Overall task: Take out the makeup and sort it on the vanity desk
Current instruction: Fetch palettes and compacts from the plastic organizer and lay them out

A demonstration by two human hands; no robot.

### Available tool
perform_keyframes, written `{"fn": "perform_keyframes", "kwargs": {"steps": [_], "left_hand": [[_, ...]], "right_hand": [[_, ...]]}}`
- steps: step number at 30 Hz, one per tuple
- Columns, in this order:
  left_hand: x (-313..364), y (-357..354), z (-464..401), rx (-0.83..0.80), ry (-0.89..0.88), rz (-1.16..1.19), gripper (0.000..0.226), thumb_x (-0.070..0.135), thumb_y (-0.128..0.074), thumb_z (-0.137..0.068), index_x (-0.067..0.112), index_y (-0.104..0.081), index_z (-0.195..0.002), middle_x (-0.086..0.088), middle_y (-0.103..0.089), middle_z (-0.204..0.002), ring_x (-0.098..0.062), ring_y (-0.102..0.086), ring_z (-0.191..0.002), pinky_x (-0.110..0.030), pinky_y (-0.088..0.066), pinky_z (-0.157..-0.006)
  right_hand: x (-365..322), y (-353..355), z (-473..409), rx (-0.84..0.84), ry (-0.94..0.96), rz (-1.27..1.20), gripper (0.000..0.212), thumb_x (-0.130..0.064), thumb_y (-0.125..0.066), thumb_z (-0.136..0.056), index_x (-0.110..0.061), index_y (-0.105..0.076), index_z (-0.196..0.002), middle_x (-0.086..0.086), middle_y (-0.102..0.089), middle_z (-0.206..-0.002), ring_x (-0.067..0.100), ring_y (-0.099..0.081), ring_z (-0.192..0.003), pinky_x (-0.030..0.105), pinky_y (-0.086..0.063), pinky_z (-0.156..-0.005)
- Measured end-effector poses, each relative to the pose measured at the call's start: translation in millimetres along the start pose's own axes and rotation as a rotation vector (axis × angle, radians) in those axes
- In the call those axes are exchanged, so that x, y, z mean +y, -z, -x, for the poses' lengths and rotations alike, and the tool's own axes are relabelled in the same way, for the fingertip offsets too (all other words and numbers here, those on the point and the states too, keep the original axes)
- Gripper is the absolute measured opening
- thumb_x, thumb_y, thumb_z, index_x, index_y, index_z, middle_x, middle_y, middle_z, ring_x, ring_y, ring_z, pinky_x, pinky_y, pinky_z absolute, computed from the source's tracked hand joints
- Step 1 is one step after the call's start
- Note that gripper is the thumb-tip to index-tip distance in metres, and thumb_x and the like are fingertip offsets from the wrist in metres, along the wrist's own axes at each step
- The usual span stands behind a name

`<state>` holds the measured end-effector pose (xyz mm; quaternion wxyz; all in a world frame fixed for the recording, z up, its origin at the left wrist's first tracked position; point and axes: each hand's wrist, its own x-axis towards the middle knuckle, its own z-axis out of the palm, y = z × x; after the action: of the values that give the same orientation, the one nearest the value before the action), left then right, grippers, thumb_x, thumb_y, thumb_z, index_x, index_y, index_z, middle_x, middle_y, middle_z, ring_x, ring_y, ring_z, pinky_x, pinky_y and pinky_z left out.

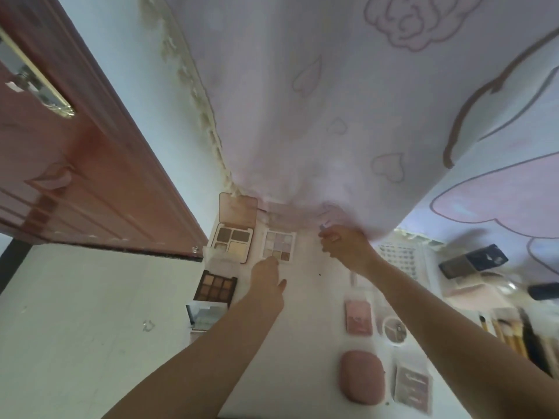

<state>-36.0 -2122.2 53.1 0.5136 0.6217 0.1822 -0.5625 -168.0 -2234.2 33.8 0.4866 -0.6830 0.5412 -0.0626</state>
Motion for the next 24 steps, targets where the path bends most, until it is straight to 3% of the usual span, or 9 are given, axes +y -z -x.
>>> {"fn": "perform_keyframes", "kwargs": {"steps": [3, 5, 9, 11, 14, 16, 19, 21, 24], "left_hand": [[-38, 2, 8, -0.110, 0.053, -0.158, 0.020, 0.003, -0.042, -0.094, 0.009, -0.051, -0.077, -0.009, -0.049, -0.079, -0.018, -0.049, -0.076, -0.038, -0.043, -0.089], [-62, -1, 16, -0.214, 0.116, -0.264, 0.017, 0.008, -0.043, -0.096, 0.010, -0.053, -0.082, -0.009, -0.053, -0.082, -0.018, -0.051, -0.076, -0.037, -0.042, -0.086], [-90, -10, 24, -0.353, 0.100, -0.453, 0.023, 0.008, -0.039, -0.096, 0.017, -0.052, -0.079, -0.004, -0.052, -0.083, -0.014, -0.049, -0.078, -0.029, -0.040, -0.075], [-95, -14, 28, -0.396, 0.069, -0.515, 0.027, 0.006, -0.037, -0.095, 0.020, -0.050, -0.076, -0.003, -0.050, -0.079, -0.013, -0.047, -0.077, -0.027, -0.038, -0.071], [-91, -12, 34, -0.428, 0.067, -0.571, 0.026, 0.009, -0.039, -0.093, 0.019, -0.059, -0.080, -0.002, -0.058, -0.080, -0.014, -0.051, -0.080, -0.029, -0.038, -0.076], [-85, -6, 34, -0.432, 0.059, -0.580, 0.023, 0.017, -0.042, -0.093, 0.018, -0.064, -0.084, -0.003, -0.063, -0.084, -0.016, -0.054, -0.084, -0.031, -0.039, -0.080], [-72, 11, 28, -0.477, 0.143, -0.360, 0.032, 0.032, -0.043, -0.098, 0.009, -0.065, -0.096, -0.011, -0.065, -0.094, -0.021, -0.062, -0.083, -0.033, -0.050, -0.082], [-60, 24, 29, -0.529, 0.183, -0.168, 0.037, 0.033, -0.045, -0.097, 0.003, -0.065, -0.104, -0.016, -0.064, -0.098, -0.024, -0.066, -0.081, -0.035, -0.057, -0.078], [-47, 43, 32, -0.556, 0.167, -0.091, 0.037, 0.031, -0.046, -0.096, 0.002, -0.065, -0.106, -0.017, -0.065, -0.099, -0.024, -0.064, -0.083, -0.034, -0.058, -0.077]], "right_hand": [[30, 24, 49, -0.054, 0.068, 0.347, 0.017, -0.019, -0.058, -0.090, -0.018, -0.066, -0.105, 0.001, -0.066, -0.102, 0.013, -0.061, -0.089, 0.022, -0.046, -0.078], [53, 25, 80, -0.122, 0.130, 0.576, 0.023, -0.027, -0.057, -0.089, -0.023, -0.061, -0.111, -0.002, -0.058, -0.118, 0.014, -0.055, -0.105, 0.023, -0.041, -0.090], [95, 6, 111, -0.249, 0.248, 1.033, 0.060, -0.043, -0.055, -0.087, -0.018, -0.037, -0.138, 0.003, -0.025, -0.151, 0.021, -0.017, -0.143, 0.042, -0.006, -0.118], [102, 1, 117, -0.197, 0.300, 1.127, 0.063, -0.045, -0.052, -0.087, -0.015, -0.035, -0.140, 0.005, -0.029, -0.149, 0.022, -0.018, -0.143, 0.048, 0.003, -0.119], [93, -1, 116, -0.010, 0.460, 1.070, 0.044, -0.043, -0.048, -0.088, -0.016, -0.056, -0.122, 0.003, -0.053, -0.128, 0.023, -0.047, -0.125, 0.046, -0.005, -0.117], [79, -5, 115, -0.031, 0.469, 0.878, 0.042, -0.043, -0.052, -0.086, -0.018, -0.053, -0.120, 0.000, -0.050, -0.127, 0.022, -0.046, -0.121, 0.035, -0.020, -0.114], [50, -12, 114, -0.014, 0.415, 0.465, 0.032, -0.043, -0.059, -0.082, -0.025, -0.052, -0.107, -0.010, -0.051, -0.112, 0.012, -0.048, -0.106, 0.016, -0.035, -0.089], [35, -17, 112, -0.060, 0.382, 0.325, 0.030, -0.043, -0.064, -0.078, -0.030, -0.051, -0.102, -0.014, -0.052, -0.106, 0.005, -0.048, -0.101, 0.015, -0.038, -0.086], [19, -28, 104, -0.142, 0.367, 0.256, 0.031, -0.044, -0.067, -0.074, -0.029, -0.054, -0.097, -0.013, -0.056, -0.101, 0.003, -0.053, -0.096, 0.020, -0.045, -0.087]]}}
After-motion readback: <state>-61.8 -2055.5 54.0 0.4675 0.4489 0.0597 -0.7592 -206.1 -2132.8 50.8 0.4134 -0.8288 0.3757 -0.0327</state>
